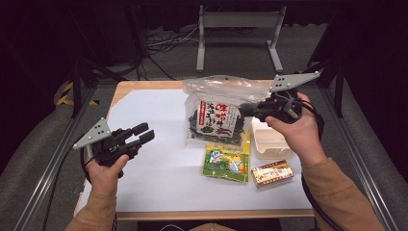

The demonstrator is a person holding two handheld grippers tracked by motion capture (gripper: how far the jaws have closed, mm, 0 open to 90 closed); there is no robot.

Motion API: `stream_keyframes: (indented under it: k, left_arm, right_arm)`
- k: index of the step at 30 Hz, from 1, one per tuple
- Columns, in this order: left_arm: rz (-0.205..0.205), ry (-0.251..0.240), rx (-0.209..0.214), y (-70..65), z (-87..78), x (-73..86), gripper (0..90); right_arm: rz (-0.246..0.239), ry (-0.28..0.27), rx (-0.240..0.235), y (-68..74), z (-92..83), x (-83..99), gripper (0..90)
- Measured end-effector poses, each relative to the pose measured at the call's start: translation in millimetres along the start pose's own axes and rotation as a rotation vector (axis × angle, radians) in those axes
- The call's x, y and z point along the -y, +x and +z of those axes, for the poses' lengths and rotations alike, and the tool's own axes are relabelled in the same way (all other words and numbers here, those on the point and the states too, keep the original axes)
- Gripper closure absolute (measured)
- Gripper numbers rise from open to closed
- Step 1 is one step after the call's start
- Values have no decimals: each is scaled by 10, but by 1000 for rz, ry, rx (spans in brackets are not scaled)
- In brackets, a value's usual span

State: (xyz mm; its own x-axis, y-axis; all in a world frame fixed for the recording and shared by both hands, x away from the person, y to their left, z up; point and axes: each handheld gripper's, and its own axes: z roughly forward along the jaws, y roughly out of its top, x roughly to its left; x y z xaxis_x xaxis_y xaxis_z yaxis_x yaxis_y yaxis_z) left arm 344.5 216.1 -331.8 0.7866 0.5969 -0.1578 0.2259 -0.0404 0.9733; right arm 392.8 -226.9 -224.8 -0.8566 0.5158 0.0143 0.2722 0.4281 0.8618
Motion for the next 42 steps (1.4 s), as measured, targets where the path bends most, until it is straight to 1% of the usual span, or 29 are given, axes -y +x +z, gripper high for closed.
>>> stream_keyframes:
  k: [1,2,3,8,16,21,23,24,27,28,33,37,39,42]
  left_arm:
    - [0,2,-1,3,0,1,600]
    - [0,2,-1,3,0,1,599]
    - [-1,3,-2,7,2,5,597]
    - [-17,9,-5,34,6,28,582]
    - [-18,23,-13,61,23,53,562]
    - [-28,30,-17,72,26,66,559]
    - [-27,29,-18,79,29,69,557]
    - [-28,30,-20,81,31,71,556]
    - [-29,35,-19,86,37,77,552]
    - [-29,35,-19,86,37,77,552]
    - [-33,36,-20,91,43,85,550]
    - [-34,39,-23,99,46,92,548]
    - [-41,40,-22,103,48,97,544]
    - [-38,42,-26,108,58,102,537]
  right_arm:
    - [1,0,10,-15,-33,-2,827]
    - [1,0,10,-15,-33,-2,827]
    - [1,0,25,-35,-81,-5,827]
    - [1,6,68,-81,-196,-8,827]
    - [16,3,128,-182,-371,-3,827]
    - [7,7,172,-252,-460,-8,826]
    - [3,7,178,-262,-471,-10,826]
    - [-3,12,202,-297,-509,-15,826]
    - [-9,15,225,-345,-552,-21,825]
    - [-9,15,225,-345,-552,-21,825]
    - [-2,14,259,-445,-612,-22,825]
    - [14,20,279,-540,-644,-10,825]
    - [18,23,289,-575,-655,-6,824]
    - [18,23,299,-600,-667,-6,824]
